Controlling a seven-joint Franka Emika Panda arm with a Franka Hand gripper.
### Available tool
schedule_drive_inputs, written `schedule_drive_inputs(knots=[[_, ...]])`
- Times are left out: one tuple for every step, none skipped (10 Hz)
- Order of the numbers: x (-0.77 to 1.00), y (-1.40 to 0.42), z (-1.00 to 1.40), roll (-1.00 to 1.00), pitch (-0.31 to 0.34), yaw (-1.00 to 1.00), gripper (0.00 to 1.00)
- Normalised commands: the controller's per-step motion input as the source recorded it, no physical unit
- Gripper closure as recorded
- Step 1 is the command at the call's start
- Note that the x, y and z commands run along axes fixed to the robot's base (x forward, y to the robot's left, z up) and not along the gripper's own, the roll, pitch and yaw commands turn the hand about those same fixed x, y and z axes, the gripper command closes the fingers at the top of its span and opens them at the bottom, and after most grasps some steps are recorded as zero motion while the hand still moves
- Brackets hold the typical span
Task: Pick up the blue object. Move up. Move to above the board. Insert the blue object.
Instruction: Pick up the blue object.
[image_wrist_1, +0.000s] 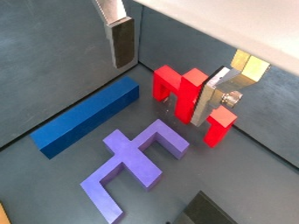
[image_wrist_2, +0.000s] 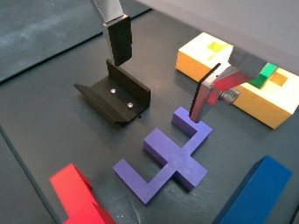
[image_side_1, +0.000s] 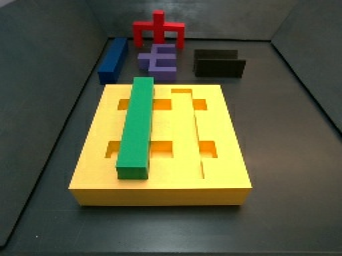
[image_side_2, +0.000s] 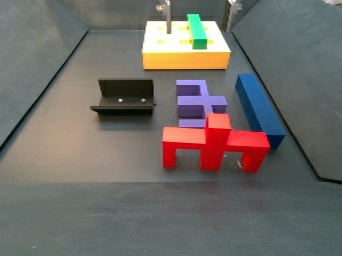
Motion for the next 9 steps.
schedule_drive_inputs(knots=[[0.04,0.00,0.00,0.00,0.000,0.00,0.00],[0.00,-0.11,-0.13,-0.04,0.000,-0.07,0.00],[-0.34,-0.21,-0.37,-0.12,0.000,-0.17,0.00],[-0.59,-0.14,-0.48,-0.16,0.021,-0.11,0.00],[-1.00,0.00,-0.39,-0.22,0.000,0.00,0.00],[-1.00,0.03,-0.44,-0.25,0.000,0.00,0.00],[-1.00,0.01,-0.49,-0.26,0.000,0.00,0.00],[-0.89,0.11,-0.43,-0.29,0.000,0.02,0.00],[-0.98,0.05,-0.54,-0.25,0.000,0.05,0.00]])
